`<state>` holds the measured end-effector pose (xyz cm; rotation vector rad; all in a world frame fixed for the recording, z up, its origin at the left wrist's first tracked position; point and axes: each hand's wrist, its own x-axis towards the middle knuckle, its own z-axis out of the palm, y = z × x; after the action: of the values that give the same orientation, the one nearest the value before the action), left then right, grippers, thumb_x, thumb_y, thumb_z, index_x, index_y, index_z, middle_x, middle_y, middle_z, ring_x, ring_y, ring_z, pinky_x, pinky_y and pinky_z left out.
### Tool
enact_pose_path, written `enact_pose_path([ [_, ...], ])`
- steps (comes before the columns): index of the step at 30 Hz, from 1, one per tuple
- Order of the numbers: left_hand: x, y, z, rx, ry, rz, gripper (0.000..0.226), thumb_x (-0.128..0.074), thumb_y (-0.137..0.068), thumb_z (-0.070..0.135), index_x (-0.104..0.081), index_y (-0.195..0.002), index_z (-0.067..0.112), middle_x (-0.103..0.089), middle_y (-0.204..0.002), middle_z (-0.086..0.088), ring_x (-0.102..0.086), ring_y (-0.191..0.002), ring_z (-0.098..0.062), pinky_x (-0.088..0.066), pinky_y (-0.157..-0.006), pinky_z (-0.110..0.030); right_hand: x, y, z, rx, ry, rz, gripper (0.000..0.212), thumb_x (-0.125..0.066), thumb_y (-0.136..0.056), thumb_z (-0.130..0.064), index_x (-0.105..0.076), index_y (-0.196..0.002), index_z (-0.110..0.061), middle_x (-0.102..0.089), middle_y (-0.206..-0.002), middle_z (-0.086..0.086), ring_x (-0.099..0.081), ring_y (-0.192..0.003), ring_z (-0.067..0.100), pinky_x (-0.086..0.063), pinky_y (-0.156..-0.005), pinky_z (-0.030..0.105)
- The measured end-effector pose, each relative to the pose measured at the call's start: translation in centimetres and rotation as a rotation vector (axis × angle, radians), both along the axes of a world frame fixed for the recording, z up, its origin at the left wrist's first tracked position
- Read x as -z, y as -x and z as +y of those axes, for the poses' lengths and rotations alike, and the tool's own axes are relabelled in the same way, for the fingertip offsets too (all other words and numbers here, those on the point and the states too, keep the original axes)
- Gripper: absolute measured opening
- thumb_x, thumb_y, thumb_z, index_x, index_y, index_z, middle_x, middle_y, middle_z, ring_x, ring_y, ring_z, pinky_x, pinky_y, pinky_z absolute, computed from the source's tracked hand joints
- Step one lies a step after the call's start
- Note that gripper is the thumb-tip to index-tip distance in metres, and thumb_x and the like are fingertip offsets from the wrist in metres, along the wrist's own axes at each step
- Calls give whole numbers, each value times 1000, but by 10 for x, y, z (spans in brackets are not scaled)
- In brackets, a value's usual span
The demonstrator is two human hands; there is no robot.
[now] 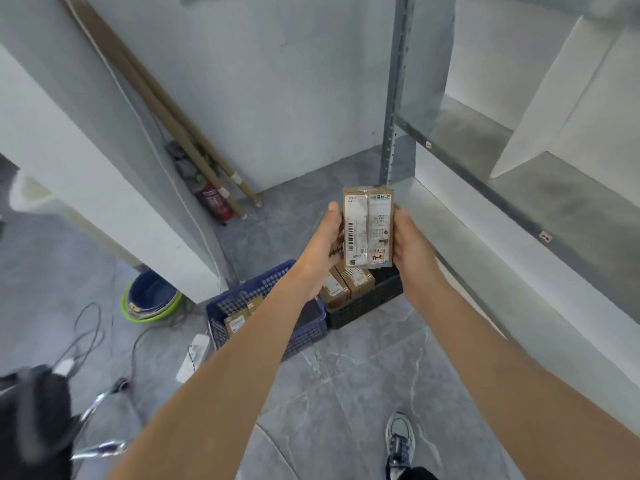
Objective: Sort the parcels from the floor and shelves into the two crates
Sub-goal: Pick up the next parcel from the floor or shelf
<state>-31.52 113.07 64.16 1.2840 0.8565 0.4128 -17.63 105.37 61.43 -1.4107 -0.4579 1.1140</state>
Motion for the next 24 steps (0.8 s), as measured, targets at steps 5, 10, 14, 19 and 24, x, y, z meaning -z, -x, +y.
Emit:
enact_pose_path([
  [5,24,-19,32,-91,69,12,59,-20,-103,67,-42,-149,38,-52,-129,20,-53,-109,8,-40,-102,-27,28,-30,43,-94,90,-8,52,-29,-109,-63,-71,-126,-39,-77,-119,-11,-74,-103,3,-53,-95,32],
  [10,39,-26,61,-155,133,29,34,-21,-105,64,-53,-109,53,-63,-110,19,-61,-99,5,-47,-92,-27,51,-45,78,-176,167,22,50,-28,-110,-60,-70,-125,-37,-77,-107,-16,-74,-83,-7,-54,-74,23],
  [14,62,-27,100,-194,177,115,43,-25,-101,71,-58,-117,48,-64,-126,6,-66,-106,-10,-50,-100,-36,69,-51,112,-227,223,38,55,-29,-108,-66,-70,-131,-37,-77,-121,-11,-73,-110,7,-54,-88,34],
  [19,108,-33,165,-210,243,162,60,-30,-98,74,-48,-143,37,-61,-131,5,-65,-117,-24,-47,-110,-41,103,-55,172,-265,299,-32,53,-27,-109,-64,-69,-133,-41,-75,-126,-11,-71,-112,7,-52,-97,36],
  [24,163,-34,232,-270,348,179,65,-37,-98,71,-40,-148,31,-56,-138,2,-66,-117,-28,-54,-101,-38,147,-57,241,-241,404,-75,45,-29,-111,-58,-64,-135,-42,-74,-114,-16,-68,-108,3,-50,-82,26],
])
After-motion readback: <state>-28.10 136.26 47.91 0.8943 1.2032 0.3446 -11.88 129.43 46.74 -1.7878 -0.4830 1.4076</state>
